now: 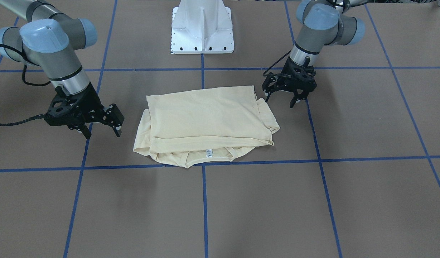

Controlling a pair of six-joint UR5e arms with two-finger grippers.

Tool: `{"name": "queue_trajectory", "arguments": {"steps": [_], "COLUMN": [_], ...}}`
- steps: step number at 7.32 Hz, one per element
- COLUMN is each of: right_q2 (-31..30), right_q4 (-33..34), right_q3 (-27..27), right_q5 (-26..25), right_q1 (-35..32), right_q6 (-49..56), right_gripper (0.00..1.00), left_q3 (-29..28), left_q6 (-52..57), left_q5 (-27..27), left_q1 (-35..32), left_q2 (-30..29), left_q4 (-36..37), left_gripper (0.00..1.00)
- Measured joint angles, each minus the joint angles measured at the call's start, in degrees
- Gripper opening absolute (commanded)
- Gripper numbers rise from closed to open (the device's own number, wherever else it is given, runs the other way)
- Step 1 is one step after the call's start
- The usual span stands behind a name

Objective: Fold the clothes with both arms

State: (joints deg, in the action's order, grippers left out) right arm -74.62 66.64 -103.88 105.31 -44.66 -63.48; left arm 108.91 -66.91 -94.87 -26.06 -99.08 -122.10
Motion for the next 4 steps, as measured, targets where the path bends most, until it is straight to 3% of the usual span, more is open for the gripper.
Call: {"name": "queue_trajectory", "arguments": {"steps": [1,2,4], "right_q2": [-0.8,-1.0,-1.1], "right_q4": [-0.4,-0.5,-0.5], "right_q3": [0.0,0.0,0.0], "right_q5": [0.6,0.7,0.5], "right_q1": [-0.7,-1.0,-1.1], "right_q6": [1.1,1.6,1.8], "right_gripper": [0.99,0.99,0.99], "left_q3": [0.1,0.1,0.1], "left_q6": [-4.1,-7.1,-9.3], "left_q5": [1.8,2.8,3.2], "left_q1": [3.6,6.4,9.2], "left_q2": [0.4,0.3,-0.8], "left_q4": [-0.7,-0.9,-1.0], "left_gripper": [0.65,0.6,0.59]}}
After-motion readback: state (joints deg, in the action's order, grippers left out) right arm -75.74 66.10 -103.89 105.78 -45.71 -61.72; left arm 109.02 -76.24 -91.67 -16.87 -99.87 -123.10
